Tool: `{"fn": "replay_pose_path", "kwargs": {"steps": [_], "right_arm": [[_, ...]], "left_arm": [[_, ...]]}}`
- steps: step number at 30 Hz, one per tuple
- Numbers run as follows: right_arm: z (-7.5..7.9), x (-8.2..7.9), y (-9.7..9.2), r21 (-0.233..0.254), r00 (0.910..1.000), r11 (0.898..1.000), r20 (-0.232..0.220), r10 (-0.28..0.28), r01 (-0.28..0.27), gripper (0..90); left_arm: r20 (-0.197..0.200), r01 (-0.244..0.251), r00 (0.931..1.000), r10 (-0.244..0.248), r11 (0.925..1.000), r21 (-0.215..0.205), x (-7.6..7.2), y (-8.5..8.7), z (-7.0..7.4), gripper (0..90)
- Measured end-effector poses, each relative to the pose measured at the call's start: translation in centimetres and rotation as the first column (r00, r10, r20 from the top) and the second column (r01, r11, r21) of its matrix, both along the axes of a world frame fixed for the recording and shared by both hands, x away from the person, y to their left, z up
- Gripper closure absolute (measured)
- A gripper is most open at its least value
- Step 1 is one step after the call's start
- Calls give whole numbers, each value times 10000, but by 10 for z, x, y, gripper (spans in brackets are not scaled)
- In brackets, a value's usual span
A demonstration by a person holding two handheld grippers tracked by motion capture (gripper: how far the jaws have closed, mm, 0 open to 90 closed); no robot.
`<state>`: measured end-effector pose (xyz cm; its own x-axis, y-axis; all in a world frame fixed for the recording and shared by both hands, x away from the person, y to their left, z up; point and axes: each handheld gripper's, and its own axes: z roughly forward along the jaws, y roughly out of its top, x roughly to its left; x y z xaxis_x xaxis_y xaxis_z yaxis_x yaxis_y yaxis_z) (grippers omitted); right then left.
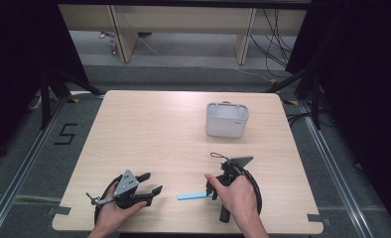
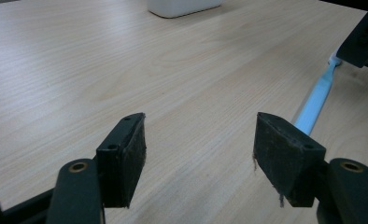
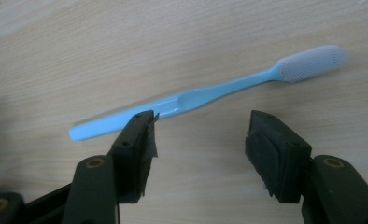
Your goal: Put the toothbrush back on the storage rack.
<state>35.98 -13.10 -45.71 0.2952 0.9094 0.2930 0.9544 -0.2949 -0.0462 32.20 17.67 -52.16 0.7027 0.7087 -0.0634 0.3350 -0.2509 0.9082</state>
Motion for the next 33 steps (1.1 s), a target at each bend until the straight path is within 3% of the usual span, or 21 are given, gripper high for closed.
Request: {"fn": "replay_pose_path", "kwargs": {"steps": [2,4,6,8,12,14,17,19,20,23,24,29,30,31,33], "right_arm": [[-1,1,1,-68,10000,10000,-2,61,-61,427],[-1,4,8,-106,9993,9996,-277,-268,265,427],[-1,5,8,-203,9997,9997,-236,-114,109,427],[1,8,13,-166,9978,9982,-316,-574,569,421],[2,11,16,-171,9950,9960,-471,-880,873,415],[1,12,16,-197,9958,9963,-367,-839,832,415],[-1,14,20,-303,9943,9956,-576,-900,884,415],[-4,12,16,-556,9985,9985,-554,-9,-22,415],[-3,14,21,-421,9959,9976,-703,-570,541,415],[-5,16,24,-478,9946,9972,-841,-606,567,415],[-7,15,22,-492,9970,9984,-719,-296,261,415],[-10,17,27,-482,9887,9938,-1074,-1048,1002,416],[-10,17,27,-482,9887,9938,-1074,-1048,1002,416],[-11,15,23,-672,9934,9967,-1016,-529,461,416],[-11,16,26,-690,9917,9946,-980,-835,769,417]], "left_arm": [[-2,6,10000,-6,10000,-6,0,0,0,336],[3,12,10000,-12,10000,12,0,0,0,336],[35,70,10000,-70,10000,-68,1,-1,-1,337],[36,73,10000,-73,9999,-78,0,-1,-1,336],[35,39,10000,-39,10000,-68,0,0,-1,337],[1,12,10000,-12,10000,14,0,0,0,336],[35,53,10000,-52,9999,-134,0,-1,-1,336],[39,68,10000,-67,10000,-66,0,0,-1,335],[2,9,10000,-9,10000,13,0,0,0,336],[-16,-2,10000,2,10000,0,0,0,0,335],[-24,-8,10000,8,10000,-2,0,1,0,335],[-21,10,10000,-10,10000,25,-1,0,0,335],[-21,10,10000,-10,10000,25,-1,0,0,335],[-21,9,10000,-8,10000,31,-1,0,0,335],[1,84,10000,-84,10000,-28,0,0,-1,335]]}}
